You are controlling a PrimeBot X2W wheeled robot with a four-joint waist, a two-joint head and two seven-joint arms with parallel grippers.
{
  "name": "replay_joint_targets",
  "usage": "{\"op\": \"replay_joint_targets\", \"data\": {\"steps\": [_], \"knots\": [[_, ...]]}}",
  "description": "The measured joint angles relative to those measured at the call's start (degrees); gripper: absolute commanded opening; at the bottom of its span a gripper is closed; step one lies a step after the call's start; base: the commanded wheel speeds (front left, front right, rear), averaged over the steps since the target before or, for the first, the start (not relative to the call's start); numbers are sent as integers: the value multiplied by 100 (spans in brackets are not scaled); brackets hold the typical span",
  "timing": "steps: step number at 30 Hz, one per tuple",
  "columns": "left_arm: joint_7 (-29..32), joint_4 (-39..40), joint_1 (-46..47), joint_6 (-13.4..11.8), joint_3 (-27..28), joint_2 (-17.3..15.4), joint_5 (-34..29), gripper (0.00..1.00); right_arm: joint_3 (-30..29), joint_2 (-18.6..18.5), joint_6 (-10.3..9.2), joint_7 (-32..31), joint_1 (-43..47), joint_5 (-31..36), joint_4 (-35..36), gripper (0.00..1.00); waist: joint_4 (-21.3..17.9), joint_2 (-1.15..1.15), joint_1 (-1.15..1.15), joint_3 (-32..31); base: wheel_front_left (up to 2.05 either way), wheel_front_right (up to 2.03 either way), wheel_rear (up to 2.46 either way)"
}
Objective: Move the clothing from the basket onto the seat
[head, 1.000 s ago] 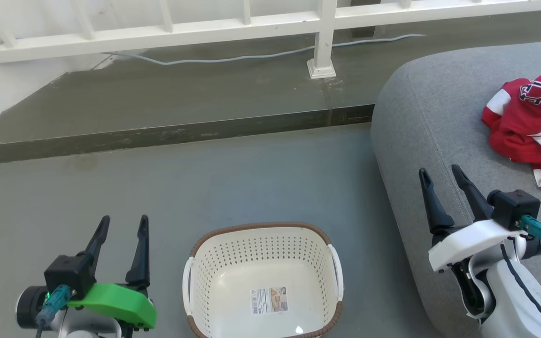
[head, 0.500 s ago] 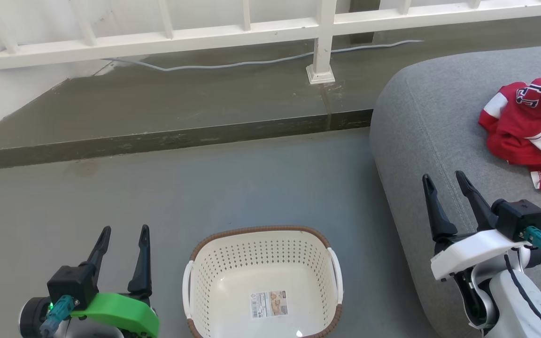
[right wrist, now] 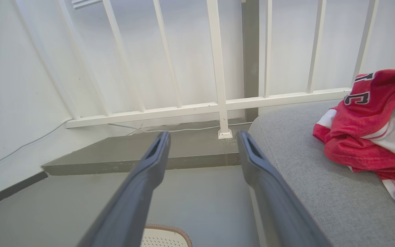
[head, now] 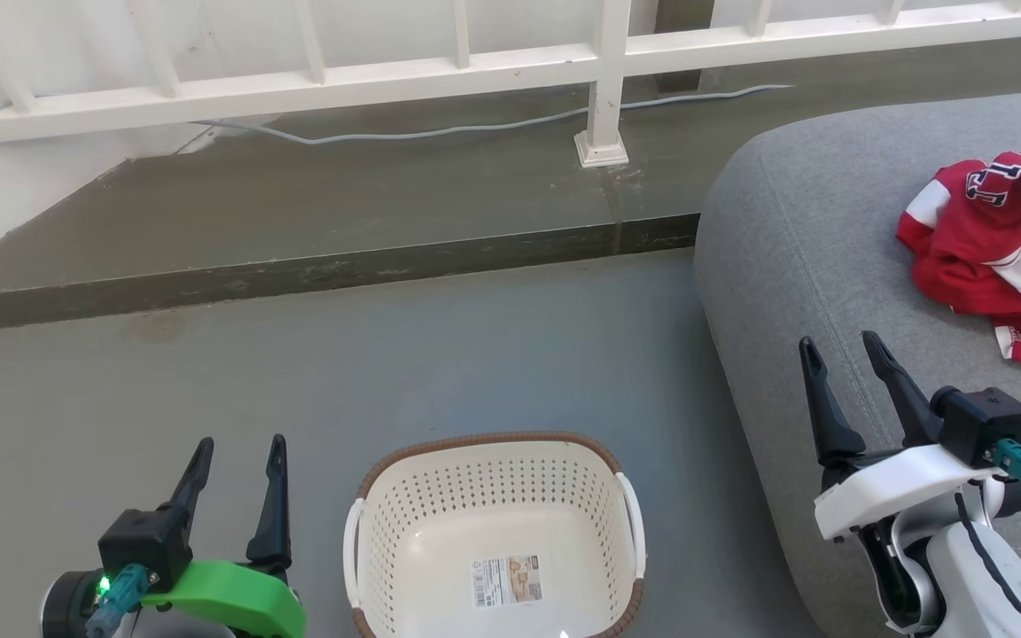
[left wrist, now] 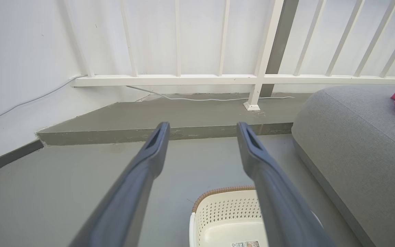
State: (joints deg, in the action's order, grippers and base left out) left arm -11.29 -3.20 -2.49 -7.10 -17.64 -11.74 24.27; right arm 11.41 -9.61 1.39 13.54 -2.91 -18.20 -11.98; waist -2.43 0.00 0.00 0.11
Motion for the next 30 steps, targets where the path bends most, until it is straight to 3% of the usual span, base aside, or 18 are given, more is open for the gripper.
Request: {"op": "replay_joint_targets", "data": {"steps": [12,13,19,30], "knots": [[23,40,-16,-1,87,131,-98,100,-26,-82,-51,-74,121,-11,210,100,-15,0,0,-19,0,0,0],[23,44,-16,0,86,141,-125,0,-29,-86,-51,-96,121,-12,226,0,-14,0,0,-20,0,0,0],[22,-182,-74,5,36,238,-66,0,8,51,-47,-108,313,-22,-10,0,-13,0,0,-20,0,0,0],[113,-171,-132,115,135,341,779,0,-226,90,9,-325,315,-910,-77,0,24,0,0,-14,0,0,0]]}}
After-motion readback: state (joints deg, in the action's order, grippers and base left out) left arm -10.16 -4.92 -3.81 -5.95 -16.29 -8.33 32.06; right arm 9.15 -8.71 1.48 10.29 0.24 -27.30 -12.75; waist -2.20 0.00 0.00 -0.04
